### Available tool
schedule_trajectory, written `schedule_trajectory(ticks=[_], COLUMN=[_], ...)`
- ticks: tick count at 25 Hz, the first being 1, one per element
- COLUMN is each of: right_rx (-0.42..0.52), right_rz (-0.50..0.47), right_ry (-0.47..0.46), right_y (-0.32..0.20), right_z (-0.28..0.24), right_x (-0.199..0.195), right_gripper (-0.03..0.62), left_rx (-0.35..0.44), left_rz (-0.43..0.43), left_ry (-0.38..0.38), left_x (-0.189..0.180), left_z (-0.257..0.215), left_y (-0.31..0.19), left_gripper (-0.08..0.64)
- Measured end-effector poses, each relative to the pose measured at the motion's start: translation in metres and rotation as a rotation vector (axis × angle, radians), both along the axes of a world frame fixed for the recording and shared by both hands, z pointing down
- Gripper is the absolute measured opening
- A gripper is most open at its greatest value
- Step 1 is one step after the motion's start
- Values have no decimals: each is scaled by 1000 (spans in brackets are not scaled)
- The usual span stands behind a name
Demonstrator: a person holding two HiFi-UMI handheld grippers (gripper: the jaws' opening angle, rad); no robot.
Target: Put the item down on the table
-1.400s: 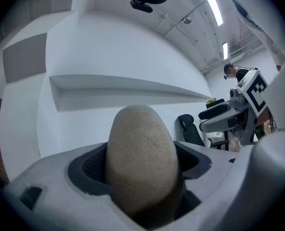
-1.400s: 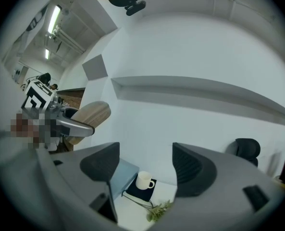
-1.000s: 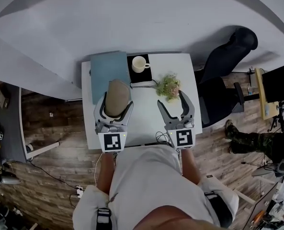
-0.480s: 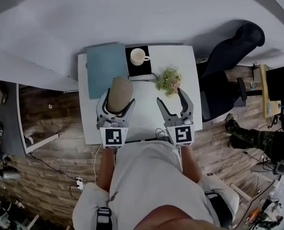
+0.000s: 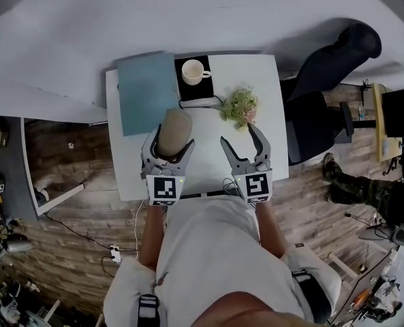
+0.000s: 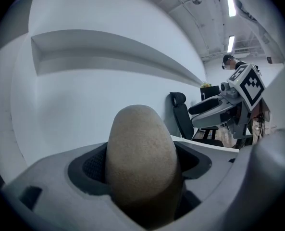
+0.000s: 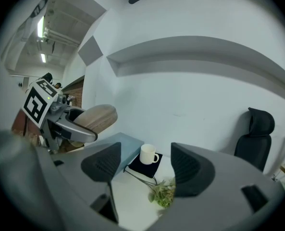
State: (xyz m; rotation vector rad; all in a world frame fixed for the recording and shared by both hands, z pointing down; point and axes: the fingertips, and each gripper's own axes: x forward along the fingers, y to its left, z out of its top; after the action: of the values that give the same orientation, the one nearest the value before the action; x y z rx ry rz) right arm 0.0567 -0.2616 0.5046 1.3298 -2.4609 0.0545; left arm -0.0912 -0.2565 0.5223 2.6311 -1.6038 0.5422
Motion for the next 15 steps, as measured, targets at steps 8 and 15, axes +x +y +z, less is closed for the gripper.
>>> schedule_trajectory(ticks=[8, 15], right_rx=[-58, -115], right_rz=[-12, -24], right_ry=[8, 25], right_y=[-2, -2], right_z=[34, 62], right_x=[2, 3], right_gripper=[322, 316], left_rx=[-97, -167], left_rz=[10, 41], left_ry=[-2, -14], left_x=[9, 18], left_z=[48, 78], left_y=[1, 1], left_gripper=[410, 409])
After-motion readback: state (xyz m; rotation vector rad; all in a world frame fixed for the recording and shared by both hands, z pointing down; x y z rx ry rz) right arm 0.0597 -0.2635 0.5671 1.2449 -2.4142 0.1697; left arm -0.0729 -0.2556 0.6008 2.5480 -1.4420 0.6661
